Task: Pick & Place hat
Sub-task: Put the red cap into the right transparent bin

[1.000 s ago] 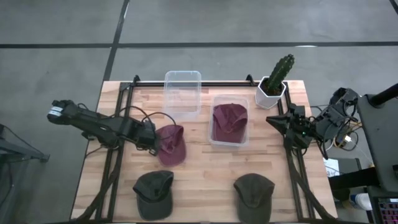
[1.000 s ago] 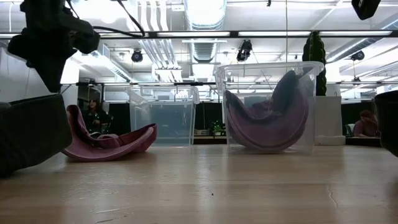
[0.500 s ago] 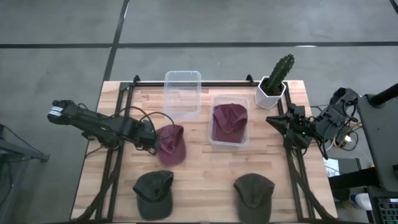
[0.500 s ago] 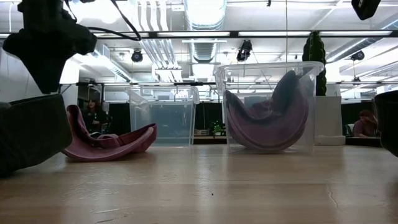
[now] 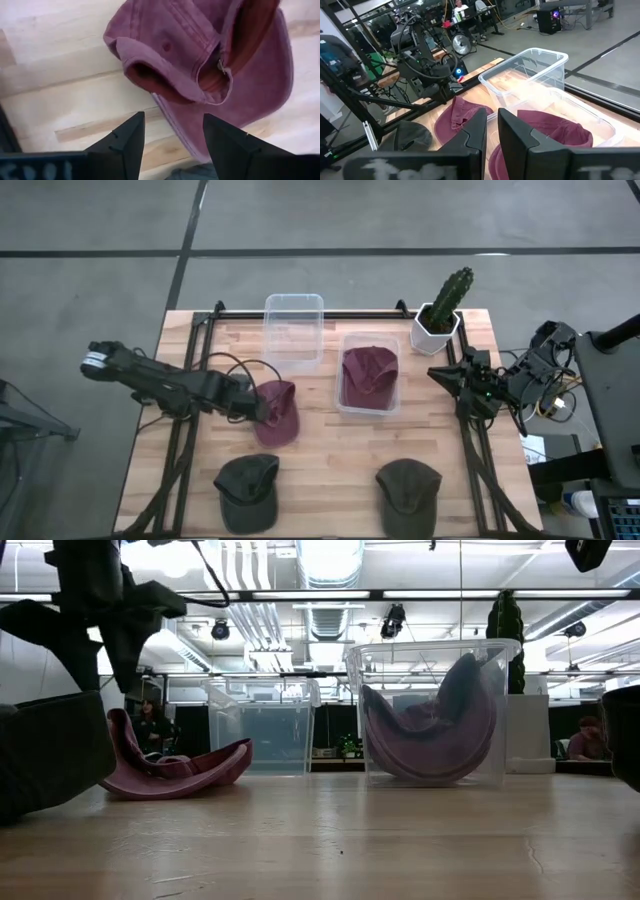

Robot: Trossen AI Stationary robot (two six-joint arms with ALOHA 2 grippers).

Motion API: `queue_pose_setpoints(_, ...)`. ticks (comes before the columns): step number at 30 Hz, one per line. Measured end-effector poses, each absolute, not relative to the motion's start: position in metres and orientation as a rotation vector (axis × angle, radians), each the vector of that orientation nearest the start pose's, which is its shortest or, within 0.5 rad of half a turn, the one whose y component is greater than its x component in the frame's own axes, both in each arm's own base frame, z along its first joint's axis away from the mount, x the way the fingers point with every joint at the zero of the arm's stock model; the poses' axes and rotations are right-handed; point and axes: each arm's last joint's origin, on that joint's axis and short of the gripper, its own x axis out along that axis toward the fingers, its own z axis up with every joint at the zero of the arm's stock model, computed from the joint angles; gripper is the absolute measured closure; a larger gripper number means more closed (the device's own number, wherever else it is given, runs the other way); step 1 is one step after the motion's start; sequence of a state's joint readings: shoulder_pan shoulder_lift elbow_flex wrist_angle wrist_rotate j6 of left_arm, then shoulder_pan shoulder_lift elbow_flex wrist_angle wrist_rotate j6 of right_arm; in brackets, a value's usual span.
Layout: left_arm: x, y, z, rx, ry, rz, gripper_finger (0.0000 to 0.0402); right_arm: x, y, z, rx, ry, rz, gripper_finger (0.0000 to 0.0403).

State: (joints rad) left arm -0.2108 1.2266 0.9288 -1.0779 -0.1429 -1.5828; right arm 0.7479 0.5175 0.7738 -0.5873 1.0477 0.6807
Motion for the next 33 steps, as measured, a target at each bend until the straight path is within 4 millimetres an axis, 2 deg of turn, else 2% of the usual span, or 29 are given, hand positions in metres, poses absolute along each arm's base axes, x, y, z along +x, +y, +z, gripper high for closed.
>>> queue_pose_setpoints(10, 0.198, -0.038, 0.215, -1.256, 0.948, 1.152, 0.0209, 0.083, 0.043, 0.328, 0.413, 0.097, -0.351, 0.036)
queue_pose_setpoints(16, 0.201, -0.037, 0.2, -1.293, 0.846, 1.145, 0.0209, 0.083, 0.043, 0.327, 0.413, 0.097, -0.351, 0.036)
queue_pose_setpoints(23, 0.196, -0.035, 0.183, -1.32, 0.81, 1.177, 0.0209, 0.083, 0.043, 0.327, 0.412, 0.097, -0.351, 0.036)
queue_pose_setpoints(29, 0.195, -0.035, 0.163, -1.374, 0.764, 1.124, 0.0209, 0.083, 0.043, 0.327, 0.416, 0.096, -0.352, 0.036)
queue_pose_setpoints(33, 0.192, -0.034, 0.153, -1.382, 0.756, 1.105, 0.0225, 0.083, 0.043, 0.327, 0.418, 0.096, -0.352, 0.036)
